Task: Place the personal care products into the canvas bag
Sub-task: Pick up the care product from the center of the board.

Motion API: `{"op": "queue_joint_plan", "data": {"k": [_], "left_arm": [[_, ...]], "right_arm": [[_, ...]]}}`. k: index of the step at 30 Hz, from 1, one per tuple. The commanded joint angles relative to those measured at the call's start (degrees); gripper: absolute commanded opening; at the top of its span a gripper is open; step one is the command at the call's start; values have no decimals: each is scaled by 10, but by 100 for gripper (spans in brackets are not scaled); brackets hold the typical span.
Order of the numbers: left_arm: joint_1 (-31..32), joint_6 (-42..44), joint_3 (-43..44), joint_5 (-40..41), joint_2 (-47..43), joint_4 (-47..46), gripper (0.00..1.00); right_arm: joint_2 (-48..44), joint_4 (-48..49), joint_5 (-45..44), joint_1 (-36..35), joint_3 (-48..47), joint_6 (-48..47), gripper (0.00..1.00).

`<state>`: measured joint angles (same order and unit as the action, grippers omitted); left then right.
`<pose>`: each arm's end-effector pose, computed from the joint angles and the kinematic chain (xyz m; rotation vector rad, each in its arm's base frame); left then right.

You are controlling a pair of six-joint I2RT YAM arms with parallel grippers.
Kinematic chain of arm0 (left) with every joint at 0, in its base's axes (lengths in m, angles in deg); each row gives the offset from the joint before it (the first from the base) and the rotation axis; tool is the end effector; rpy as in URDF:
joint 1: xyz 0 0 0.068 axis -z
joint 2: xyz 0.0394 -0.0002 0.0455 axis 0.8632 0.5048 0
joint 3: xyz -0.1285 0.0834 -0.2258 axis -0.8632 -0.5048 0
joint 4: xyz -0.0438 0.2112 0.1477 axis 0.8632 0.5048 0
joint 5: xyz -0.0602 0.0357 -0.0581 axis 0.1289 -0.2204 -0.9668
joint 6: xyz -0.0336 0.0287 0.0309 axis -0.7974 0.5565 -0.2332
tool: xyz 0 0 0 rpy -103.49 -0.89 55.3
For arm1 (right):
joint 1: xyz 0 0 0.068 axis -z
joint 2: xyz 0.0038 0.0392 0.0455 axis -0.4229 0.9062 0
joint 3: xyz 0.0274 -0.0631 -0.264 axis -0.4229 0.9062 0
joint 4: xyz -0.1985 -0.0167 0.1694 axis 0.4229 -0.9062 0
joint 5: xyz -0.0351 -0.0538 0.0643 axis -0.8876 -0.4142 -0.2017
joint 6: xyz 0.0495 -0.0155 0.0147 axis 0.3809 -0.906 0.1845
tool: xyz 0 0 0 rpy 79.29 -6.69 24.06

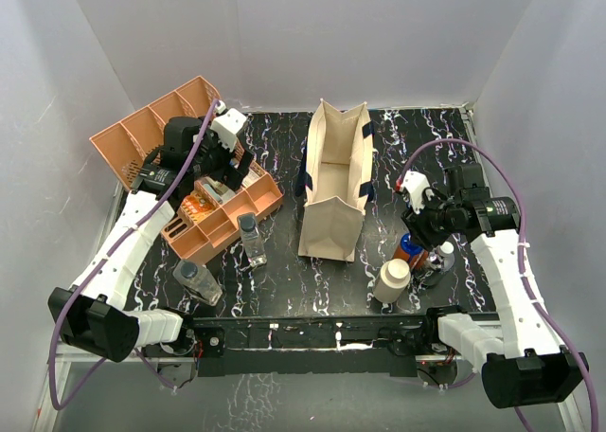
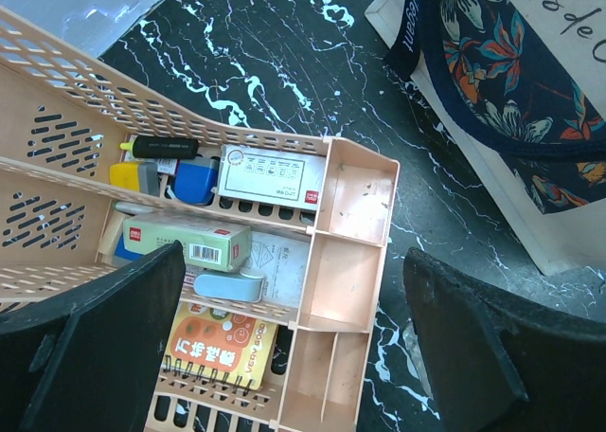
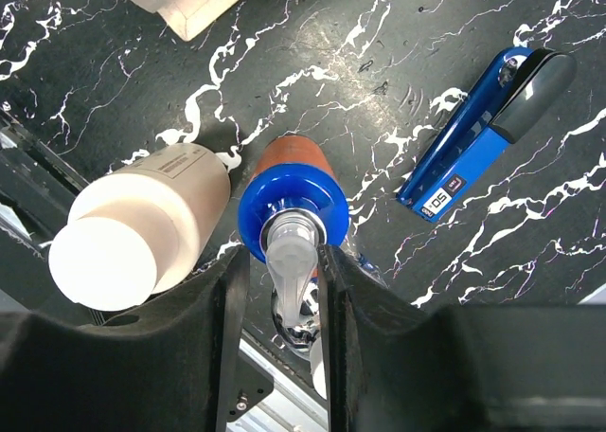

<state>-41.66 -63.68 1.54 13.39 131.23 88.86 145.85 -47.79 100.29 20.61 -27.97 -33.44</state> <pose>0.2684 -0.0943 0.3844 0.7463 1.8359 -0.1704 0.1560 0.0249 0.3227 -1.0505 2.3699 0.2875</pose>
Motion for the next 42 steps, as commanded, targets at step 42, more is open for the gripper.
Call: {"op": "queue_joint_plan", "data": {"k": [42], "left_arm": [[126, 59, 197, -181, 57, 187, 97]], "right_arm": [[118, 167, 5, -2, -329, 135, 8]]}}
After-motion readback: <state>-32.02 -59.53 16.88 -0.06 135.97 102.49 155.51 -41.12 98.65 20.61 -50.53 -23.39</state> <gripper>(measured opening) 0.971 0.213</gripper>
